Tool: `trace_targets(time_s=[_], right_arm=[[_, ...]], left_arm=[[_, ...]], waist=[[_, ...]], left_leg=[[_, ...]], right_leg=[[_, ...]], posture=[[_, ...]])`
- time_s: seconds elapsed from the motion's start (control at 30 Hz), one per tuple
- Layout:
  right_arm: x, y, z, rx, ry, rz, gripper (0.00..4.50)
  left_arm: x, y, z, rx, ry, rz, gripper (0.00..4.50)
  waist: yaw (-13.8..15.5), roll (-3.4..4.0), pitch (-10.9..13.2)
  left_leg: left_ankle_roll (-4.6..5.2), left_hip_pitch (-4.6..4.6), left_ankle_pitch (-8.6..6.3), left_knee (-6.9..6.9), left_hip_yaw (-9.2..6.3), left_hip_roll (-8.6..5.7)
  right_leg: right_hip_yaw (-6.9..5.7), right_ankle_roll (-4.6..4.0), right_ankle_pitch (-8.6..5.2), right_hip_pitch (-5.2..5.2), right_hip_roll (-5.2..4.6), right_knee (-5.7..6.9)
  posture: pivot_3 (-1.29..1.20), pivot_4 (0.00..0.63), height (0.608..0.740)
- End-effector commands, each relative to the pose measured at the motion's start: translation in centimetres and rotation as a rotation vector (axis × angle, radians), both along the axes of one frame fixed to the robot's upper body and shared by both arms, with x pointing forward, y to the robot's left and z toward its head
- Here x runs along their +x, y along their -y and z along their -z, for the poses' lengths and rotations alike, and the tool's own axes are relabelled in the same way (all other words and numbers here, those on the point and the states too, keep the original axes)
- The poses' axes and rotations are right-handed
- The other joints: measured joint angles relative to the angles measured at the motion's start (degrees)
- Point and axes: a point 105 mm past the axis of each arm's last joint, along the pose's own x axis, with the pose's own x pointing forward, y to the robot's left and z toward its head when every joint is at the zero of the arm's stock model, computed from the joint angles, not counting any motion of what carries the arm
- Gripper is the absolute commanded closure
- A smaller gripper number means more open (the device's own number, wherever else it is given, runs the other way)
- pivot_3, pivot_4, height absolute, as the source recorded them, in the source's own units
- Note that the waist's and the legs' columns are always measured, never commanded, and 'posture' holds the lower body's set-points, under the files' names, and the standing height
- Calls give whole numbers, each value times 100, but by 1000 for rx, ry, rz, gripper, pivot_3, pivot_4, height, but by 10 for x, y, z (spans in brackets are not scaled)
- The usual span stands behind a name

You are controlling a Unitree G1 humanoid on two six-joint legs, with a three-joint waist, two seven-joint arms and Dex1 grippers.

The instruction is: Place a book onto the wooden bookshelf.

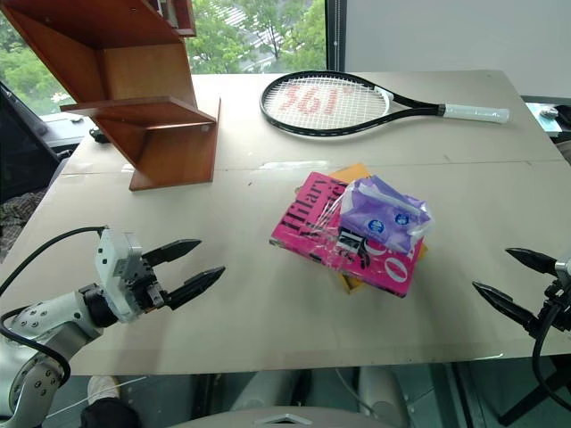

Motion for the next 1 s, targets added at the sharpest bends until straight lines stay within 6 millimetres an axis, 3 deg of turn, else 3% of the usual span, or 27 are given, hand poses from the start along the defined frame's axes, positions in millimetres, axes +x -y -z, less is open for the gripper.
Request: trace_targets(time_s=[0.03, 0.1, 0.23, 0.43, 0.57, 0.63, 0.77, 0.9, 1.0], right_arm=[[9, -17, -17, -42, 81, -20, 61], [21, -33, -29, -80, 134, -25, 61], [30, -47, -42, -132, 167, -60, 61], [30, -82, -64, -62, 84, -303, 61], [35, -103, -54, -146, 52, -435, 61], [49, -113, -53, -128, 80, -435, 61], [87, -127, -32, -188, 58, -397, 61], [101, -129, -7, -289, -11, -399, 61], [106, -129, 3, -303, -43, -398, 1362]], left_arm=[[6, 8, -12, -12, 56, 18, 0], [15, 16, -20, -40, 92, 21, 0], [24, 29, -34, -87, 136, 42, 0], [-3, 50, -48, -113, 208, 258, 0], [-22, 50, -48, -94, 172, 412, 0], [-29, 47, -47, -83, 140, 466, 0], [-34, 46, -48, -66, 125, 508, 0], [-38, 48, -49, -69, 128, 508, 0], [-40, 49, -48, -70, 133, 499, 0]], waist=[[0, 1, 0], [-4, 2, 0], [0, -1, -1], [-21, -2, 0], [-6, -1, 1], [2, -1, 3], [-29, -12, 7], [-2, -12, 8], [-12, -14, 5]], left_leg=[[0, 0, 0, 0, 0, 0], [0, 1, 0, 0, 0, 0], [-4, 4, 2, 1, 2, 0], [0, 4, 1, -6, 5, 1], [0, 3, 0, -15, 1, 12], [0, 0, 1, -13, 1, 11], [1, 6, 1, -8, 24, 11], [1, 7, 1, -7, 19, 10], [0, 0, 0, -12, 13, 11]], right_leg=[[0, 0, 0, 0, 0, 0], [0, 0, 0, 0, 0, 1], [-3, -4, 4, 4, 0, 2], [-12, -4, 4, 0, 4, -11], [-14, -6, 2, -2, 7, -15], [-20, -6, 2, -2, 5, -14], [-28, -8, 5, 0, -4, -14], [-34, -9, 5, -4, -5, -12], [-38, -9, 5, -11, -5, -16]], posture=[[0, 150, 740], [0, 150, 740], [0, 150, 740], [0, 150, 740], [0, 150, 740], [0, 150, 740], [0, 150, 740], [0, 150, 740], [0, 150, 740]])
